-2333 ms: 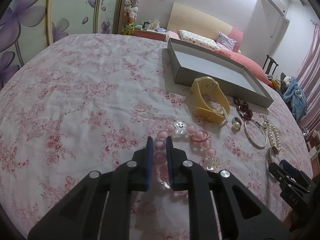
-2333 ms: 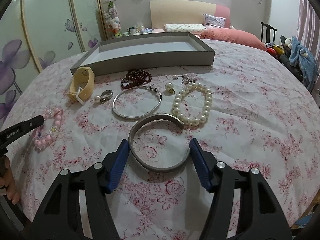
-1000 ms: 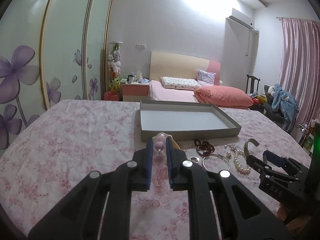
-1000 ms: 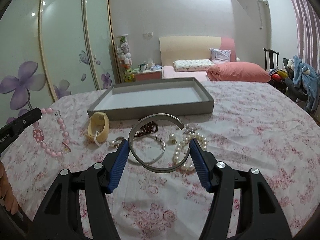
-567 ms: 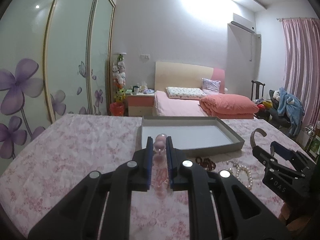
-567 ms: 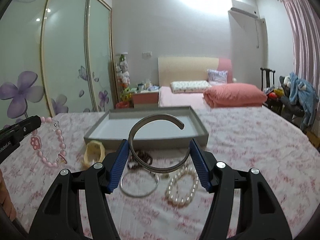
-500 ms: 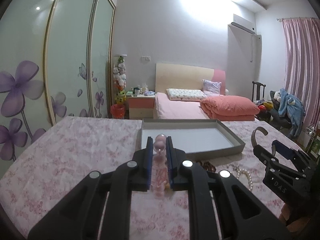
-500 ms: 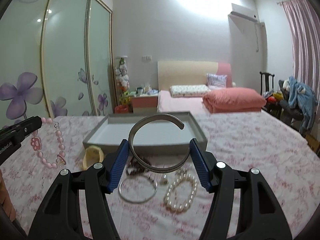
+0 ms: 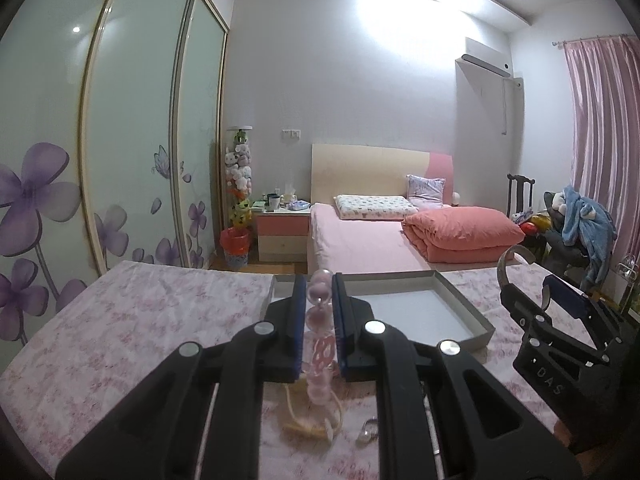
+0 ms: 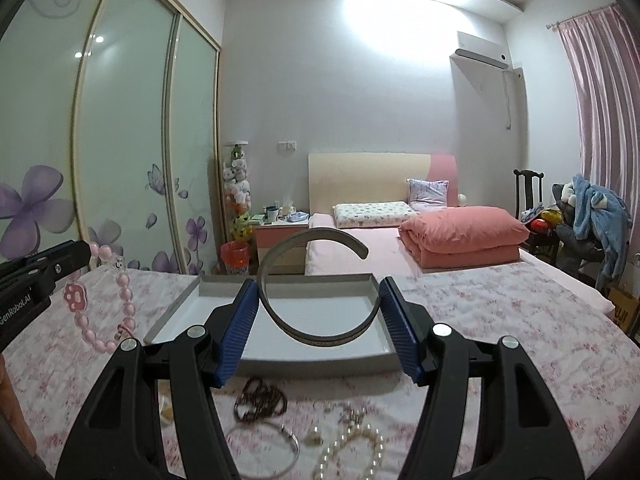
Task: Organize jewelry
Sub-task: 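Carry both into the grey tray and open both grippers to release them, then grasp the yellow watch with the left gripper, then grasp the pearl necklace with the right gripper while the left gripper holds the watch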
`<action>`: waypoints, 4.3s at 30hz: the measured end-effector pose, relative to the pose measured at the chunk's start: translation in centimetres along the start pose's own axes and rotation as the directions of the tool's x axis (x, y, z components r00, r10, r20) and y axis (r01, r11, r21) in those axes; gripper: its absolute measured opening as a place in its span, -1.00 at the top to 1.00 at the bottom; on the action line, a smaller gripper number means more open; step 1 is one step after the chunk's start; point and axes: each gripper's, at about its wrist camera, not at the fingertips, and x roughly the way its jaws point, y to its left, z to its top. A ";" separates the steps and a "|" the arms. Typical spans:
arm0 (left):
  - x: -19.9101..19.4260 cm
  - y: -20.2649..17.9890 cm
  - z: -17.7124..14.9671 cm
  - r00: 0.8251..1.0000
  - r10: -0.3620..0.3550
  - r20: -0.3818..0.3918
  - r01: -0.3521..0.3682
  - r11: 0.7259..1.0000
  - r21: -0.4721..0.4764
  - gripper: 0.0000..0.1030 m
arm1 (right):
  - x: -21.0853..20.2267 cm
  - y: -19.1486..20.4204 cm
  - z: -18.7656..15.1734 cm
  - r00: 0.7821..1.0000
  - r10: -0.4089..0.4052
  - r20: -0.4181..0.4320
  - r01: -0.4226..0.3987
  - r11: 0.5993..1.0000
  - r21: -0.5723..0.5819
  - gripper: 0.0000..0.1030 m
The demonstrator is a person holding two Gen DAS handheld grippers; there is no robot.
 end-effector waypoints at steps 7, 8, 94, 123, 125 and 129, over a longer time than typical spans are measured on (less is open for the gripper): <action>4.1 -0.2 0.8 1.000 0.015 -0.016 -0.015 1.000 0.004 0.74 | 3.2 0.2 0.4 1.000 -0.010 -0.001 0.010 1.000 -0.011 -0.22; 5.0 -0.3 1.0 1.000 0.017 -0.018 -0.017 1.000 0.008 0.74 | 3.7 0.1 0.4 1.000 -0.011 -0.003 0.011 1.000 -0.011 -0.22; 9.5 8.1 -9.8 0.851 0.018 -0.525 -0.085 0.991 -0.104 0.24 | 1.3 -3.3 -8.1 0.844 0.052 -0.533 -0.054 0.998 0.013 -0.26; 6.2 7.3 -8.8 0.899 -0.012 -0.438 -0.049 0.991 -0.126 0.24 | -1.0 -3.0 -3.7 0.948 0.072 -0.311 -0.062 0.997 0.043 0.80; 5.2 6.9 -8.4 0.916 -0.002 -0.400 -0.050 0.992 -0.119 0.24 | -1.6 -2.9 -3.3 0.961 0.076 -0.264 -0.064 0.997 0.052 0.80; 3.3 6.2 -7.8 0.945 0.024 -0.325 -0.058 0.994 -0.097 0.24 | -2.1 -2.6 -2.5 0.979 0.086 -0.186 -0.074 0.995 0.070 0.80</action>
